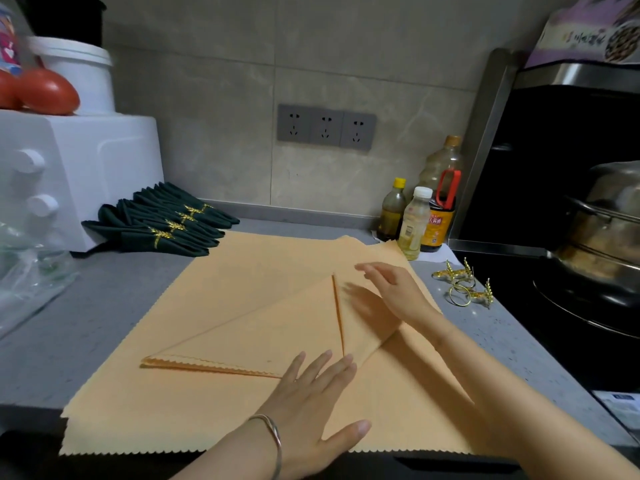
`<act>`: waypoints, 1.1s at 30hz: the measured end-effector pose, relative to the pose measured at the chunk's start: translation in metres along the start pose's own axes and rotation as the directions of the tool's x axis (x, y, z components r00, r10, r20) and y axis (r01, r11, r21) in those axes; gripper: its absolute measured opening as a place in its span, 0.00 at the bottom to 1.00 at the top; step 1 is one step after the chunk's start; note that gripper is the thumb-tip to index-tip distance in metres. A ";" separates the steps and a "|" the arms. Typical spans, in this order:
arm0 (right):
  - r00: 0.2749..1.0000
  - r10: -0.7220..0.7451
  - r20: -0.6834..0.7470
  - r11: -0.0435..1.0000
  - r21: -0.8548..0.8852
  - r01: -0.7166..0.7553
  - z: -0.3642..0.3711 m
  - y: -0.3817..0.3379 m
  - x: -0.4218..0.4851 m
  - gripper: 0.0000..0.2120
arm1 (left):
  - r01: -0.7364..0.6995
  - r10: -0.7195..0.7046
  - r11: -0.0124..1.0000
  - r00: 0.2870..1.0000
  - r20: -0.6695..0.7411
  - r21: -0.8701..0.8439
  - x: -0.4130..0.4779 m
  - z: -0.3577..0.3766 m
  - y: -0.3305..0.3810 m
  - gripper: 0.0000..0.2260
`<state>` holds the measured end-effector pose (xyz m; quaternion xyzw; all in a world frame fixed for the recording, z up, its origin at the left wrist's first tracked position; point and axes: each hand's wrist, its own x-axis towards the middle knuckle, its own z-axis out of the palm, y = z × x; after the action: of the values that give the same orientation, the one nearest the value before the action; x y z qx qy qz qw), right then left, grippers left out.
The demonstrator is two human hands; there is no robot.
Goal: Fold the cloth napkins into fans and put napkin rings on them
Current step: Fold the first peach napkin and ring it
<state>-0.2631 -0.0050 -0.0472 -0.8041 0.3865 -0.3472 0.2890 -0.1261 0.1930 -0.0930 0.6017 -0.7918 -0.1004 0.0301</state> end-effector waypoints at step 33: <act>0.932 -0.149 0.330 0.902 -0.340 0.264 0.000 -0.006 -0.119 0.16 | 0.154 -0.154 0.988 0.988 0.009 0.012 -0.018 -0.018 -0.014 0.27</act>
<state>-0.3152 0.0959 -0.0829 -0.9242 0.3100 -0.1703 0.1440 -0.1049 0.2049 -0.0765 0.6606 -0.7437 -0.1009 0.0149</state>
